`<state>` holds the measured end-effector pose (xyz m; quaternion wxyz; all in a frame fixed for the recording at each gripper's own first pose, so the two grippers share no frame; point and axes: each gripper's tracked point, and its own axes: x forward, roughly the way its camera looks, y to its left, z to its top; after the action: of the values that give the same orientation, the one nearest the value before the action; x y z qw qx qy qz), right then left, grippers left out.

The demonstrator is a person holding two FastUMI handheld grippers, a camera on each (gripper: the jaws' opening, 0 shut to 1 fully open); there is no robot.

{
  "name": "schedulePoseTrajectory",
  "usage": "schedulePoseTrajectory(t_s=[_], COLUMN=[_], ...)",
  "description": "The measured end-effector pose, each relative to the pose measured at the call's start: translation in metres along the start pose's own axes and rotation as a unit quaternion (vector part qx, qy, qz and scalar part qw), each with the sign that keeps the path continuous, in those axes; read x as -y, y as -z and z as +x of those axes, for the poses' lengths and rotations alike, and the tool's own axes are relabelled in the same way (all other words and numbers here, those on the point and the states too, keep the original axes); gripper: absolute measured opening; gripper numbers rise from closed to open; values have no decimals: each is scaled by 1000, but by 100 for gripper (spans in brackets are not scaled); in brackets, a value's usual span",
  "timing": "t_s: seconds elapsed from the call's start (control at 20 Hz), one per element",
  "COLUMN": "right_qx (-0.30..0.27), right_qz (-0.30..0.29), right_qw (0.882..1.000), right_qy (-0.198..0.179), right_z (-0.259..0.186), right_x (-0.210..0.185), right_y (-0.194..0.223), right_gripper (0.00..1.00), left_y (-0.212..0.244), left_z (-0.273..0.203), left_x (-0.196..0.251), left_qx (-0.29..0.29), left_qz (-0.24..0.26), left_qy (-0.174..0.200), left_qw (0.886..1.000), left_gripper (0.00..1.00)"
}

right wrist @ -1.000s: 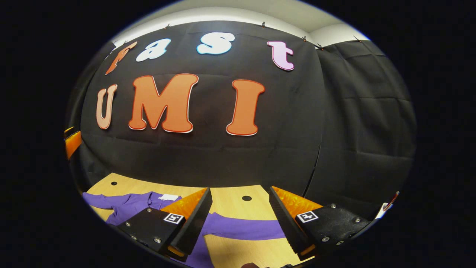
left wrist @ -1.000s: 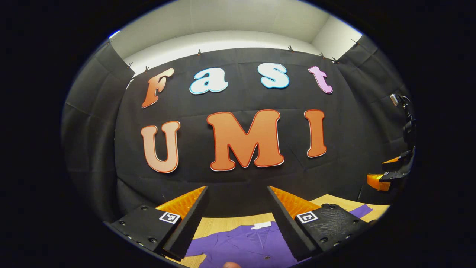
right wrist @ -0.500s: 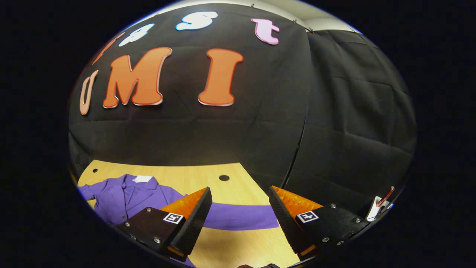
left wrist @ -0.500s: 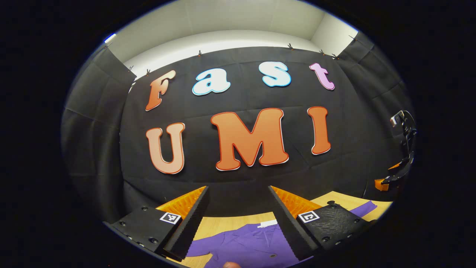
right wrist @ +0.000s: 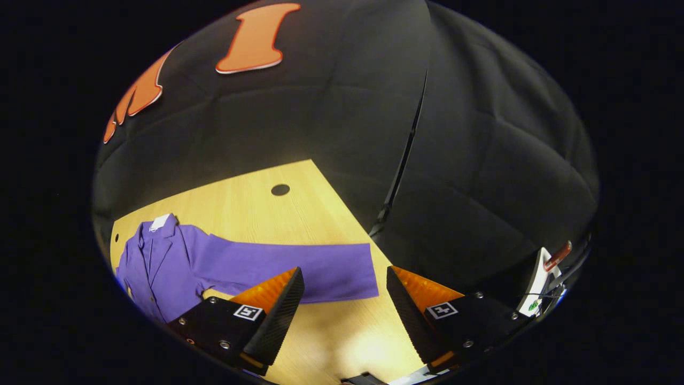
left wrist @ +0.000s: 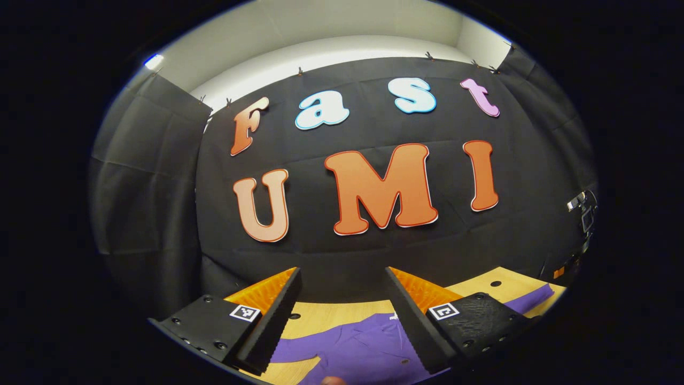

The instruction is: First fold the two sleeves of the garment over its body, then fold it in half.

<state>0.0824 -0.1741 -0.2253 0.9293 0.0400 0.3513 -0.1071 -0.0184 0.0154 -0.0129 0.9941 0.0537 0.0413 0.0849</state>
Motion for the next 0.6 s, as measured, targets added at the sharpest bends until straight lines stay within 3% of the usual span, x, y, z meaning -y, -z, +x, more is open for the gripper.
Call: schedulePoseTrajectory(t_s=[0.35, 0.6], right_qx=[-144, -182], right_qz=[30, 39], right_qw=[988, 982], right_qy=[-36, -31], right_z=[63, 103], right_x=[10, 15], right_y=[29, 40], right_gripper=[94, 92], left_y=[15, 17], left_z=[-10, -15], left_x=[12, 22], left_qx=[-35, -44], left_qz=[18, 31], left_qy=[-14, -13], left_qw=[999, 998], left_gripper=[99, 98])
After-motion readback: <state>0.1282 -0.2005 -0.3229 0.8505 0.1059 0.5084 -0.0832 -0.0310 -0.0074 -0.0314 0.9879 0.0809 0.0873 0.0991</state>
